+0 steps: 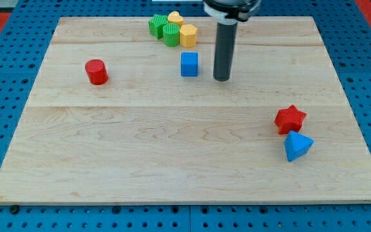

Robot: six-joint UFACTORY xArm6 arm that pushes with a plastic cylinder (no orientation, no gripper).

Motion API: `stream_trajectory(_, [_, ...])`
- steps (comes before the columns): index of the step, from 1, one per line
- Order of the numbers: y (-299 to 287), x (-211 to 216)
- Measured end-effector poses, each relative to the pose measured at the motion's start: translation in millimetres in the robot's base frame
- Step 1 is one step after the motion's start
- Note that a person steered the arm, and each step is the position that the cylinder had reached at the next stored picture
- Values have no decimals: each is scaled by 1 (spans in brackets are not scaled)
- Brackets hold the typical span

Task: Push the blue cube to the red circle

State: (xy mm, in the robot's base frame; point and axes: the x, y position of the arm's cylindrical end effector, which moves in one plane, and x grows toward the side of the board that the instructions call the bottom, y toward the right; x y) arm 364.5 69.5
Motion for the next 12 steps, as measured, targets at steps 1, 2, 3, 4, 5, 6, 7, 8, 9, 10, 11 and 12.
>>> stream_trajectory(1, [-40, -32])
stream_trajectory(2, [-86, -25])
stream_trajectory(3, [-129, -21])
stream_trajectory(4, [-164, -9])
stream_trajectory(5, [-164, 27])
stream_trajectory(6, [-165, 53])
stream_trajectory(7, [-170, 46])
stream_trajectory(8, [-179, 26])
stream_trajectory(9, [-192, 20])
stream_trajectory(10, [-180, 12])
stream_trajectory(11, [-143, 13])
stream_trajectory(12, [-187, 12])
